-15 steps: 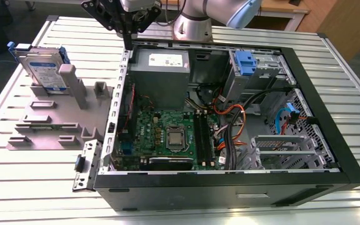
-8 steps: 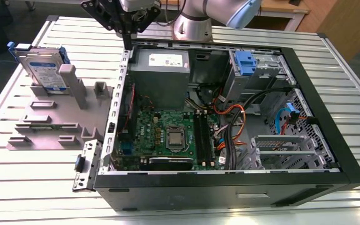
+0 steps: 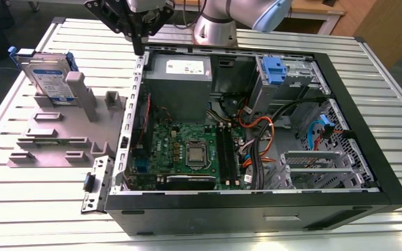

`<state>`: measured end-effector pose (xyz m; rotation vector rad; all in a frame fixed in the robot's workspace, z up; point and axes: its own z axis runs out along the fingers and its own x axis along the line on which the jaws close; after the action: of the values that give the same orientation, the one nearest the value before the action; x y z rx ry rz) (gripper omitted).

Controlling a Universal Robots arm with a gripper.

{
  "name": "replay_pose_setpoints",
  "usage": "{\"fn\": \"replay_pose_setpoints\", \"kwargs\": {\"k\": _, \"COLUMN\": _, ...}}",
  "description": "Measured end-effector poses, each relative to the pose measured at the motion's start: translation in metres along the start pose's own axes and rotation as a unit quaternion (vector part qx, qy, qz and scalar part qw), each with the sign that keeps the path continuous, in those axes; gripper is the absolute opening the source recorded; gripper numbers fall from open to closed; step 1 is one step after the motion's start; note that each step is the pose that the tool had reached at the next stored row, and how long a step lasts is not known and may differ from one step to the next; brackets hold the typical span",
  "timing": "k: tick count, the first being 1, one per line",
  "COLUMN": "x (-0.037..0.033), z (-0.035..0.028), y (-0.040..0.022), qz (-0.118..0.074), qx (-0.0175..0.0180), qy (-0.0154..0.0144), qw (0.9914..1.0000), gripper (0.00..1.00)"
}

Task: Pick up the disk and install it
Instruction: 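Reach for the disk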

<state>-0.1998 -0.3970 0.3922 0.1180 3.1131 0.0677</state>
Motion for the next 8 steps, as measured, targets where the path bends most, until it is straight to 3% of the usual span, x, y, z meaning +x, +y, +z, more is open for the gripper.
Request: {"fn": "replay_pose_setpoints", "kwargs": {"k": 8, "x": 0.0170, "z": 0.0002, "y": 0.0076, "qz": 0.000, "qx": 0.0001, "qy": 0.0002, "qw": 1.00000, "gripper": 0.11}}
